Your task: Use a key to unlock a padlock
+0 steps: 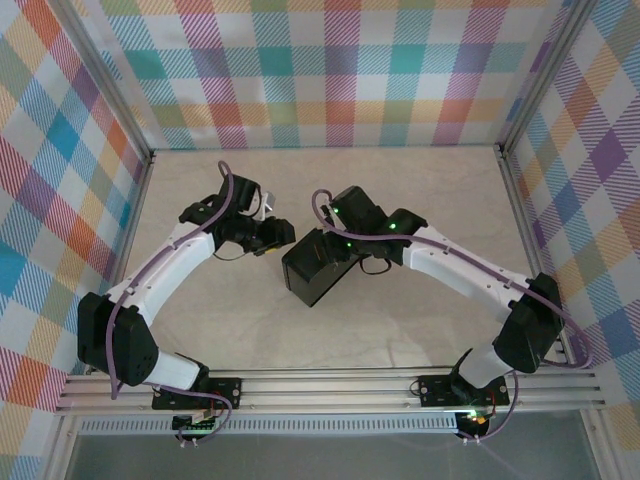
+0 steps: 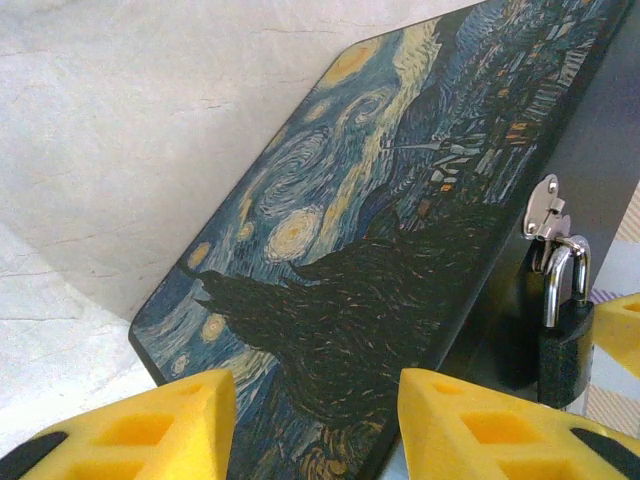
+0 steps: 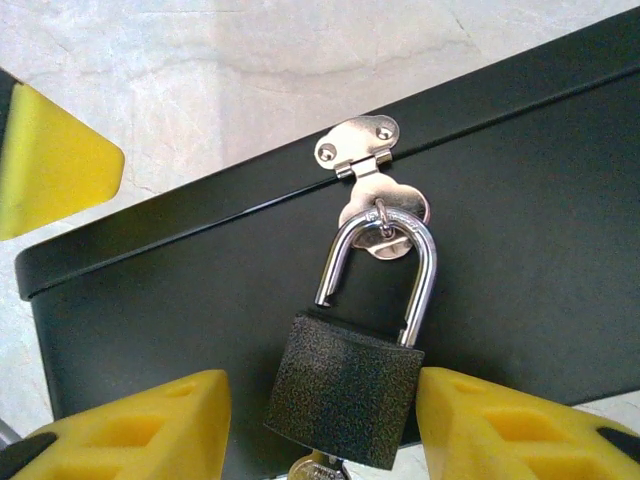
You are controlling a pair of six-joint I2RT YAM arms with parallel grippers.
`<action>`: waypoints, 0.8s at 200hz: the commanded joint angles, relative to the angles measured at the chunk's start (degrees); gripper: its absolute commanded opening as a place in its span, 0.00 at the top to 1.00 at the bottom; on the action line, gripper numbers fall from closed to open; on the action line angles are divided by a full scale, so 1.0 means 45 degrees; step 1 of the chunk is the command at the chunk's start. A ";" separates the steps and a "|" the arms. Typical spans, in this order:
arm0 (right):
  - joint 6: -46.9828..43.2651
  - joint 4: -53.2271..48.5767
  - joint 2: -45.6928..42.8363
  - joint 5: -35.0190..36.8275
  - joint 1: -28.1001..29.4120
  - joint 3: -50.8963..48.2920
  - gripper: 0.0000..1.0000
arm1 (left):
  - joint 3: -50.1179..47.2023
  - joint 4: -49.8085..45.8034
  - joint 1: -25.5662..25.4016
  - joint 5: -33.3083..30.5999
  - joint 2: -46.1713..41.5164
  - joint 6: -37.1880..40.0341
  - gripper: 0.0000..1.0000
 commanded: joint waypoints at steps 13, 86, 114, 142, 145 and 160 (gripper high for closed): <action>-0.0785 -0.1646 0.0918 0.1585 0.0296 0.1197 0.57 | -0.0373 0.0232 -0.0113 -0.0549 -0.0459 0.0230 0.54; -0.1069 -0.1414 0.0974 0.2423 0.0266 0.0711 0.59 | 0.1394 -0.0857 0.0052 -0.1210 -0.0632 0.1566 0.54; -0.1926 -0.1049 0.0828 0.2176 0.0172 0.0341 0.56 | 0.2531 -0.1101 0.0122 -0.0685 -0.0090 0.2397 0.54; -0.2880 0.0141 -0.0022 0.0734 -0.0480 -0.0576 0.71 | 0.3332 -0.1136 0.0093 0.0109 0.0512 0.3923 0.55; -0.2941 0.0300 -0.0132 0.0606 -0.0579 -0.0683 0.73 | 0.3390 -0.1128 0.0094 0.0190 0.0572 0.4070 0.56; -0.3386 0.0997 -0.0818 -0.0774 -0.1264 -0.1207 0.77 | 0.3760 -0.1261 0.0035 0.0431 0.0861 0.4841 0.57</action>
